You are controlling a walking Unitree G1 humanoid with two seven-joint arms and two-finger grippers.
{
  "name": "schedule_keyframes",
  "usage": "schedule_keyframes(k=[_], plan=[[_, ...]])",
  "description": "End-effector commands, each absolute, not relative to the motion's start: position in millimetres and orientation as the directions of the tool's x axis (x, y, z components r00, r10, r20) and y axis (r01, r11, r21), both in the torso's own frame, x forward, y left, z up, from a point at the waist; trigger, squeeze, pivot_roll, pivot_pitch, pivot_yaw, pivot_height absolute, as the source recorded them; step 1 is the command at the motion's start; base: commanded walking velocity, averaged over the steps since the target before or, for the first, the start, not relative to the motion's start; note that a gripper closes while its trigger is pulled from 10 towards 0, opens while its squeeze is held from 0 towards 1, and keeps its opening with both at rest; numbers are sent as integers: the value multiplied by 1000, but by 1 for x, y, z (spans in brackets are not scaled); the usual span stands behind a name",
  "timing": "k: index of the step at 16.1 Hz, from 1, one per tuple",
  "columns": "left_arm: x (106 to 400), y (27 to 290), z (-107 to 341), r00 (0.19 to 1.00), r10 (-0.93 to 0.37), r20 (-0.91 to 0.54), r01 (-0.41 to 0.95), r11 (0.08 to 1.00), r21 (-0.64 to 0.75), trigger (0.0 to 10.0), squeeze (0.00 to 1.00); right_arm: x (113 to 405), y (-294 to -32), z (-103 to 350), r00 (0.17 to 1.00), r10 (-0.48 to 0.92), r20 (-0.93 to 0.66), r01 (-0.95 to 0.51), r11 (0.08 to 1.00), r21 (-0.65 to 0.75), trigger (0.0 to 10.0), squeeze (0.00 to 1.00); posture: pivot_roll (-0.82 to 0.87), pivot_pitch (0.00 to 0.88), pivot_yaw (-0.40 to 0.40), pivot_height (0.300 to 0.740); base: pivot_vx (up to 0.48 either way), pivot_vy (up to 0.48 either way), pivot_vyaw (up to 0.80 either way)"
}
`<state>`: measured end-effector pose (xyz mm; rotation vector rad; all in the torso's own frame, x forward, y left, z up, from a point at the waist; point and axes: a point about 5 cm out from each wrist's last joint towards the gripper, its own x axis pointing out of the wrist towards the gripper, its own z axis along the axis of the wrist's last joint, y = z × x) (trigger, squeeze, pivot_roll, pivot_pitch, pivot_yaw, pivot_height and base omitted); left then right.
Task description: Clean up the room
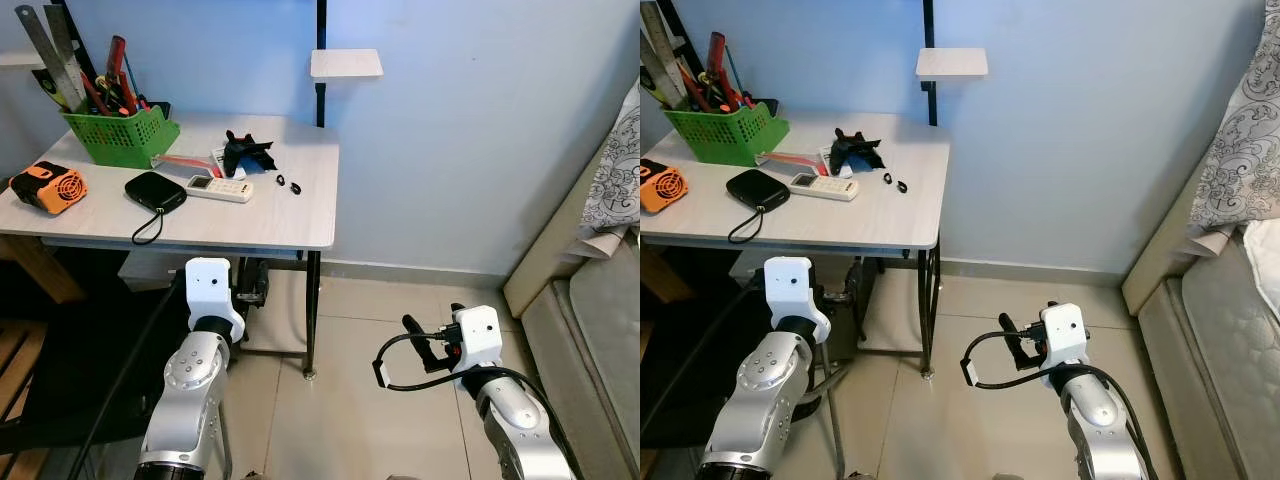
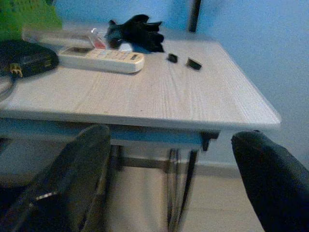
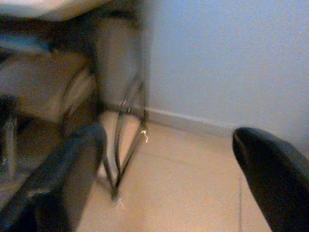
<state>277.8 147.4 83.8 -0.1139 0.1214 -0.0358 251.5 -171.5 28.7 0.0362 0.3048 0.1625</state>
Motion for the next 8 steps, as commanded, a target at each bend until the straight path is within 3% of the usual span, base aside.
schedule_keyframes(k=[1,2,3,5,7,8], plan=[[296,124,107,988,-151,-26,146,979,-139,10000,1000,277,-158,65,979,137,-151,-128,989,68,10000,1000,-94,0,28,740,0,0,0],[295,119,108,975,-220,-1,218,965,-143,10000,0,274,-155,65,985,142,-96,-137,989,56,10000,0,-95,0,27,740,0,0,0],[296,122,113,982,-186,46,190,976,-110,10000,0,275,-156,67,987,135,-82,-130,990,60,10000,0,-97,0,28,740,0,-480,0],[295,120,116,977,-201,73,210,965,-157,10000,0,277,-163,69,990,85,-109,-80,996,48,10000,0,-103,0,32,740,0,-480,-522],[291,120,112,974,-215,72,222,969,-106,10000,0,274,-165,68,990,95,-107,-96,995,-3,10000,0,-105,0,31,740,0,-480,-503],[291,120,110,976,-209,65,216,969,-118,10000,0,272,-165,67,988,108,-108,-111,994,-23,10000,0,-107,0,30,740,0,0,-519]])
